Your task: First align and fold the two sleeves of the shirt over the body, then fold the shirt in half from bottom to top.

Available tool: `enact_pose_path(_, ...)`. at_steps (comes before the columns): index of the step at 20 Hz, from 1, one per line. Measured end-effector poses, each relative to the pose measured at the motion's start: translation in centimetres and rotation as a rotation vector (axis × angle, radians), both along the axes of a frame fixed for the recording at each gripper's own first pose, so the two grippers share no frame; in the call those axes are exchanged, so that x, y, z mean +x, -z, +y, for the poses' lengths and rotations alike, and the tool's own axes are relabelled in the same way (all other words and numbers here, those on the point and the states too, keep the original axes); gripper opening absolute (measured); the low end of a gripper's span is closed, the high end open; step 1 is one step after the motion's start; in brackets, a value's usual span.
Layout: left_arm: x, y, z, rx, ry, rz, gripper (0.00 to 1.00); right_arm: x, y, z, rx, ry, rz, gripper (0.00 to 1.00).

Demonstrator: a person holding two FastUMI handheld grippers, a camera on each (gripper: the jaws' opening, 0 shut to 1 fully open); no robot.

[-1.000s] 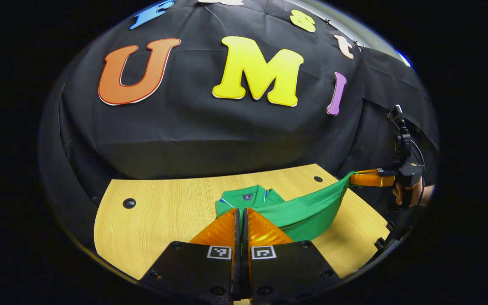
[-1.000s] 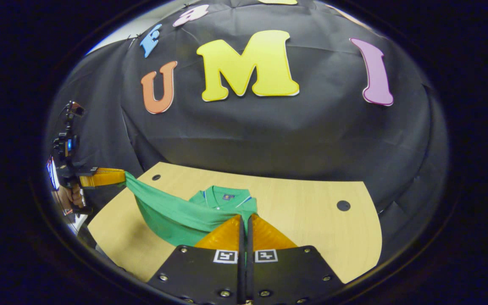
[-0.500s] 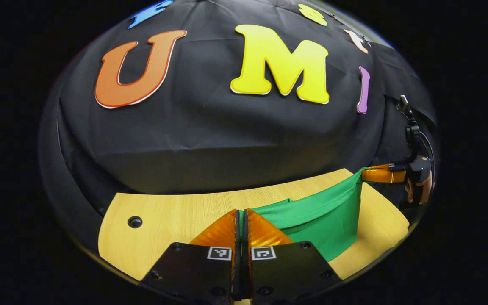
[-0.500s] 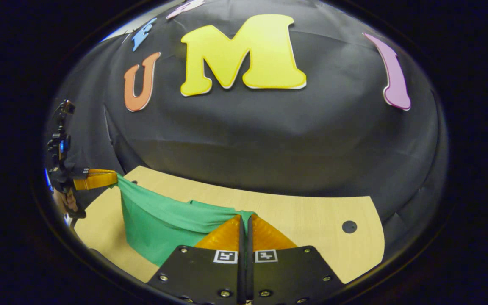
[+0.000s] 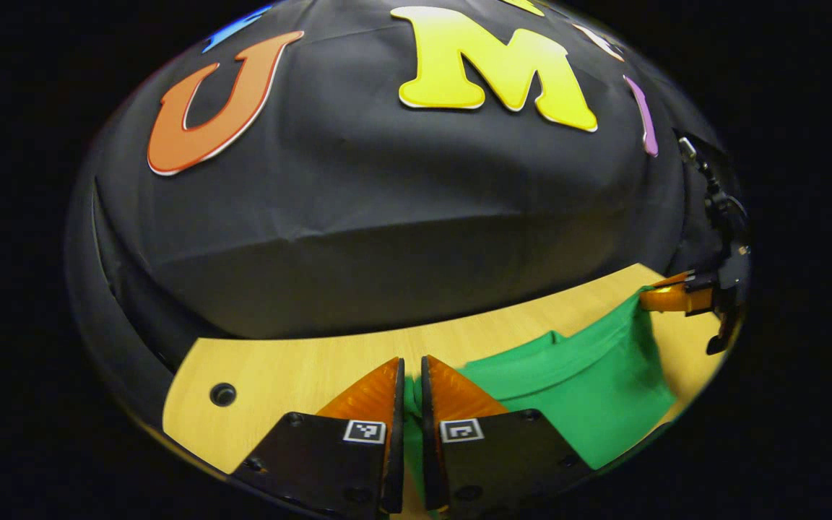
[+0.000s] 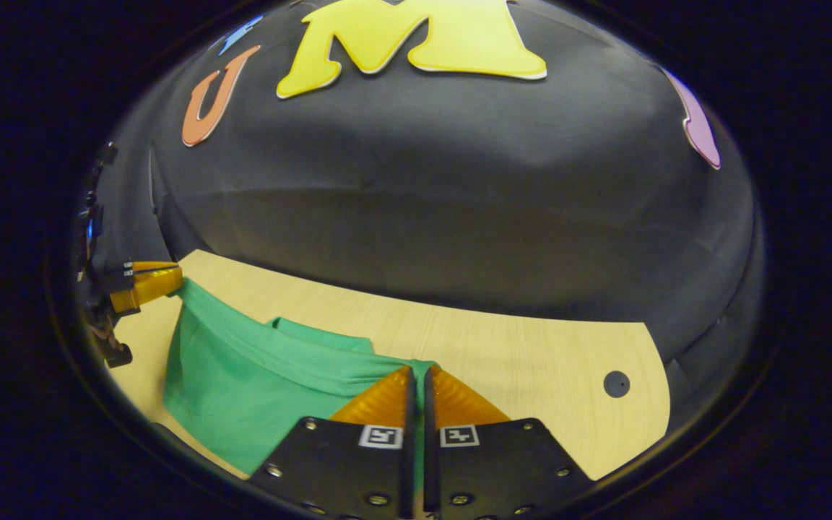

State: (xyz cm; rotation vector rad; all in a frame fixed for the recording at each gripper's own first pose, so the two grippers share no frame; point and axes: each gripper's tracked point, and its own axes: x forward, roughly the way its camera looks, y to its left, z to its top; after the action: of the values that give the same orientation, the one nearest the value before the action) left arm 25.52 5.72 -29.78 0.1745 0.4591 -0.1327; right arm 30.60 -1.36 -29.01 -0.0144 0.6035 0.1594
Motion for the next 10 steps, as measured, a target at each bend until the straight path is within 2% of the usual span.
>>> enact_pose_path(1,0.2,0.4,-0.6,0.016,0.014,0.011,0.15,0.1,0.0,0.1,0.007,0.018,-0.005,0.22)
enact_pose_path(4,0.0,0.1,-1.8,-0.014,0.016,0.004,0.99,0.5,-1.1,-0.7,-0.023,0.066,-0.055,0.73)
enact_pose_path(5,-0.1,-0.6,-1.7,-0.026,0.006,-0.012,0.99,0.4,-2.0,-1.0,-0.026,0.078,-0.074,0.9)
enact_pose_path(10,-2.1,-5.6,0.3,-0.07,-0.067,-0.084,0.99,-1.4,-5.9,-2.0,0.0,0.122,-0.129,0.89)
